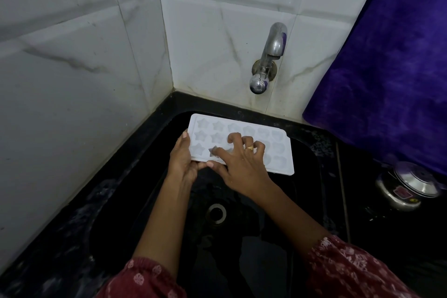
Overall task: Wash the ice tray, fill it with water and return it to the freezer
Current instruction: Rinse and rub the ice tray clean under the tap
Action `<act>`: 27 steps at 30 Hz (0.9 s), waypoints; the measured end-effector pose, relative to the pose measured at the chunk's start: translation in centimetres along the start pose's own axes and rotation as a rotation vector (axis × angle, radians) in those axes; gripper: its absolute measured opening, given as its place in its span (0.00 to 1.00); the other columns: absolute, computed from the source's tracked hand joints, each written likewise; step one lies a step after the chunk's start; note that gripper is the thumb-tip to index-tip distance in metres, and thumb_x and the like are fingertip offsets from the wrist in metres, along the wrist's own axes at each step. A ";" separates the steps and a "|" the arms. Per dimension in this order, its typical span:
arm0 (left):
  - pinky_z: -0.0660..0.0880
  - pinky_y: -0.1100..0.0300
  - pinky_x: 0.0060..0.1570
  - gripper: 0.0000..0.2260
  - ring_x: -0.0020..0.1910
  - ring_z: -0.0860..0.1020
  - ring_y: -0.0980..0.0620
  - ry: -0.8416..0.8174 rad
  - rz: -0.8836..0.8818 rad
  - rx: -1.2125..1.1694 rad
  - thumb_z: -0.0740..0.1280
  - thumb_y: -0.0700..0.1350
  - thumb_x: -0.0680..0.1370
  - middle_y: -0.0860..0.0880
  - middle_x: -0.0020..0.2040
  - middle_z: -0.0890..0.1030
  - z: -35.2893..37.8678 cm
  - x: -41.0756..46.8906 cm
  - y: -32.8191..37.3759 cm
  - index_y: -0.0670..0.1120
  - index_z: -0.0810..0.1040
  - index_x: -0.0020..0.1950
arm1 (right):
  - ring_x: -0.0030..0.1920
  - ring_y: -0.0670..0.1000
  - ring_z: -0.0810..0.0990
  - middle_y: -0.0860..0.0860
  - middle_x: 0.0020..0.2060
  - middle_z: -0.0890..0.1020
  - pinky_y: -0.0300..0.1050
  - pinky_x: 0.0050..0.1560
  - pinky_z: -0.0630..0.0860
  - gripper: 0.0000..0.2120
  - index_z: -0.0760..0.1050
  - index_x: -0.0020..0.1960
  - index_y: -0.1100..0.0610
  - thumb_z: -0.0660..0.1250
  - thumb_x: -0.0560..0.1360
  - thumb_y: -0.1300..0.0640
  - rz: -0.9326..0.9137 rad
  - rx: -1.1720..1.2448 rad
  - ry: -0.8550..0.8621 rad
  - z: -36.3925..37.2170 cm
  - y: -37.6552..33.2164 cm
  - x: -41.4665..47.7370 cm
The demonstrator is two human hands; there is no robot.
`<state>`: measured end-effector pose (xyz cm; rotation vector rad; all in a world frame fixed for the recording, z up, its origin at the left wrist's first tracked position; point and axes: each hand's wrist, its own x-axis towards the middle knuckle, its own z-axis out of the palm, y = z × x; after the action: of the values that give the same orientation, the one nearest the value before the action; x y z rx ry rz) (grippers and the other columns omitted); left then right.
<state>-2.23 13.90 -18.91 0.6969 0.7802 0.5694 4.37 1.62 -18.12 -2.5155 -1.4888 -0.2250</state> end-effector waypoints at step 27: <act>0.79 0.50 0.45 0.11 0.48 0.81 0.47 -0.042 -0.019 -0.053 0.57 0.51 0.81 0.44 0.53 0.81 -0.7 -0.2 -0.7 0.48 0.75 0.56 | 0.62 0.54 0.63 0.51 0.63 0.65 0.52 0.58 0.49 0.22 0.72 0.59 0.42 0.43 0.78 0.38 -0.111 0.096 -0.062 0.4 -1.5 1.4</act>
<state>-2.73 13.49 -19.69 0.6496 0.7293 0.5550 3.70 3.60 -18.05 -2.3888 -1.6240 -0.0908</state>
